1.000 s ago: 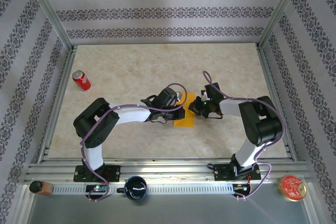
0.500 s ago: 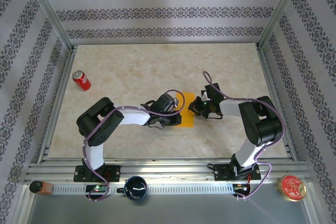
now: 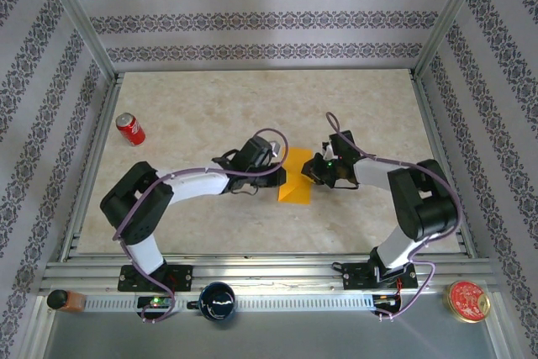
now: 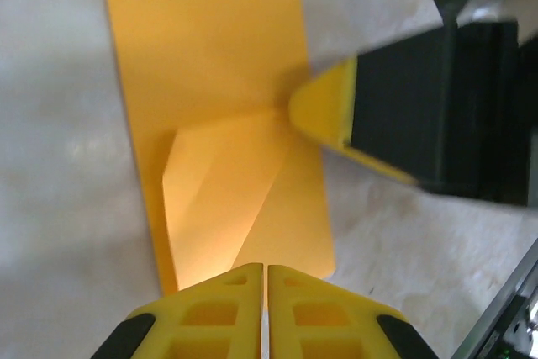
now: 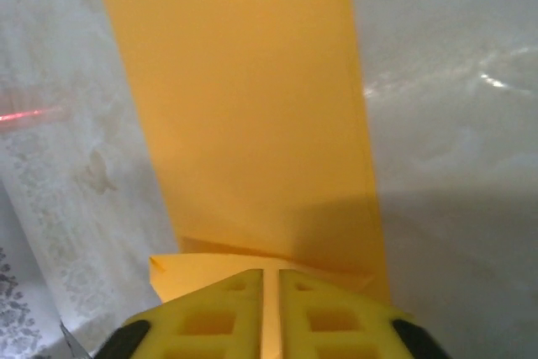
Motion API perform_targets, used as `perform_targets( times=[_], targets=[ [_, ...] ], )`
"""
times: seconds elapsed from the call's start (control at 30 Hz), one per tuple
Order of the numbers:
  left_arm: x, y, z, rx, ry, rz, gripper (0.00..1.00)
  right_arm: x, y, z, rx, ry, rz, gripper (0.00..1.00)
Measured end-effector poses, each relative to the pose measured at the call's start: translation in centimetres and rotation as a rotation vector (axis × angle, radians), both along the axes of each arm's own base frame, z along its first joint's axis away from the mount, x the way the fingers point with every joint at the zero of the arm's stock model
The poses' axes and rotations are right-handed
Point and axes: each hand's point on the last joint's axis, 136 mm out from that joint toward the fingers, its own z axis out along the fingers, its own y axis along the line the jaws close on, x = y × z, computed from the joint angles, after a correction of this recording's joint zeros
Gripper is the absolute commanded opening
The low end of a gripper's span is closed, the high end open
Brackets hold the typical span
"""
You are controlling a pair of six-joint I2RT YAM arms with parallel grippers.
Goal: Fold a paper plane with a square sheet of paper (pick it up from the middle)
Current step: Fold the triangle a second time at the center of the table, then turn over the paper at the center of the table.
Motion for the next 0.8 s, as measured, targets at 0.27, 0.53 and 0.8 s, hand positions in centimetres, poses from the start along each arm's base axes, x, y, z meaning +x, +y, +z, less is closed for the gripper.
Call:
perform_targets(
  times=[0.27,0.53,0.8],
  targets=[
    [2.3,-2.3,-0.8,0.025,-0.002,-0.09,0.08,-1.3,-0.5,3.5,0.022,-0.075,-0.013,0.2],
    [2.0,-1.1,-4.4,0.102,0.063,-0.118,0.08,-6.3,-0.6,0.2,0.005,0.082,0.001,0.2],
    [1.3,-0.4,-6.0,0.129,0.094,-0.137,0.07,-7.8,0.0,-0.5,-0.002,0.131,0.02,0.22]
  ],
)
